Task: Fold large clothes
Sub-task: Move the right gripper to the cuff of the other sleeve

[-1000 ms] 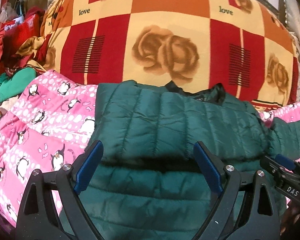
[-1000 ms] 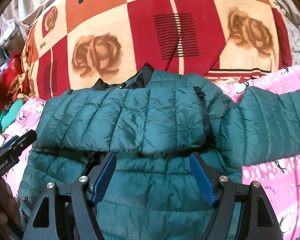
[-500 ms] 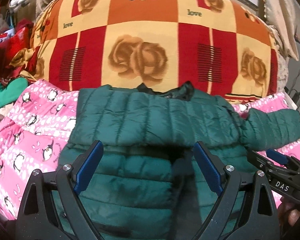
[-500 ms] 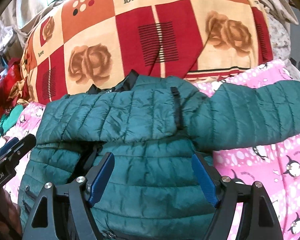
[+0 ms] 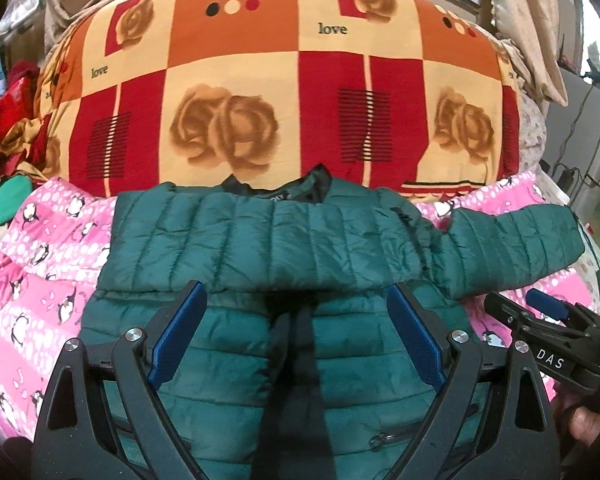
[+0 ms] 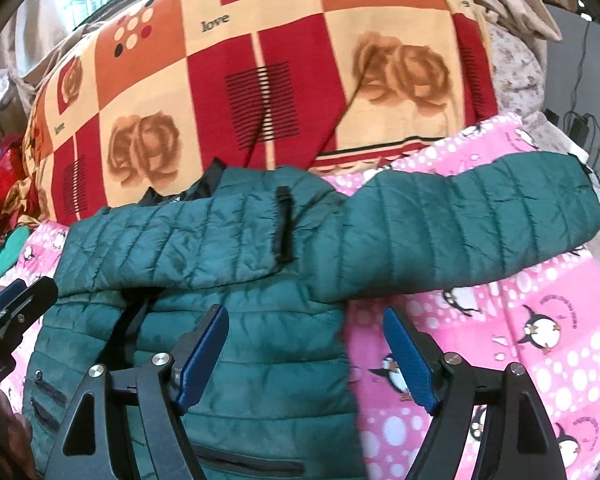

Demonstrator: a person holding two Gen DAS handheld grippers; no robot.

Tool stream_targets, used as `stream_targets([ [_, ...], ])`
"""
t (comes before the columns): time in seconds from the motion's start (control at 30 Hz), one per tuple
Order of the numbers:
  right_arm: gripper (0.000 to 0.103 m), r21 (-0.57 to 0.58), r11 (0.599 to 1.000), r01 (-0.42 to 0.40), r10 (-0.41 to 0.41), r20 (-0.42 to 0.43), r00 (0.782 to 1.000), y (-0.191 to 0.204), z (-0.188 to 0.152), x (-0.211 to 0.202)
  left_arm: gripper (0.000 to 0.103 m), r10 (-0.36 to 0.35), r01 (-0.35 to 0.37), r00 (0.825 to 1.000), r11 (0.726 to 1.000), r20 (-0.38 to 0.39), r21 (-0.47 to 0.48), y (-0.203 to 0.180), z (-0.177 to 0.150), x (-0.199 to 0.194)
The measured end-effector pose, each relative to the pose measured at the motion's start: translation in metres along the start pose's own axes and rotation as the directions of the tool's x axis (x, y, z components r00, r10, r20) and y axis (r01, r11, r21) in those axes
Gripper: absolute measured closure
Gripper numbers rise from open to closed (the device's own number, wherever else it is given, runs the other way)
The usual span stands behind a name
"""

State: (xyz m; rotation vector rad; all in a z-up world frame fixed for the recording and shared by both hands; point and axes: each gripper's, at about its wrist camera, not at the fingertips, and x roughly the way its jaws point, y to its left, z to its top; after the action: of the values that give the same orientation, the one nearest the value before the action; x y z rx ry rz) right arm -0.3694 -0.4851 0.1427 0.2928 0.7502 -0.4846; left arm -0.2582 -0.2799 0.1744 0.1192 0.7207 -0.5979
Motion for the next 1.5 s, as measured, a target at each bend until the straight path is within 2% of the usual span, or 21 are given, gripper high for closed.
stream_targets([
  [0.37,0.025,0.037,0.999,0.028,-0.027,-0.011,1.0,-0.032,-0.003,0.003,0.011,0.004,-0.004,1.0,0.999,-0.014,0.047,-0.026,0.0,0.009],
  [0.73,0.025,0.064,0.995,0.07,-0.069,-0.021,0.997,-0.059,-0.003,0.006,0.011,0.007,-0.005,0.999,0.998,-0.035,0.058,-0.036,-0.004,0.019],
  [1.0,0.025,0.106,0.987,0.123,-0.12,-0.033,0.992,-0.085,0.0,0.013,0.011,-0.02,0.022,0.998,0.999,-0.053,0.024,-0.026,-0.005,0.025],
  [1.23,0.025,0.149,0.972,0.18,-0.173,-0.058,0.983,-0.115,0.004,0.027,0.011,-0.059,0.054,0.996,0.996,-0.074,-0.067,-0.004,-0.004,0.035],
  [1.5,0.025,0.195,0.95,0.243,-0.232,-0.077,0.97,-0.152,0.01,0.039,0.011,-0.058,0.049,0.994,0.994,-0.096,-0.095,0.006,-0.006,0.048],
])
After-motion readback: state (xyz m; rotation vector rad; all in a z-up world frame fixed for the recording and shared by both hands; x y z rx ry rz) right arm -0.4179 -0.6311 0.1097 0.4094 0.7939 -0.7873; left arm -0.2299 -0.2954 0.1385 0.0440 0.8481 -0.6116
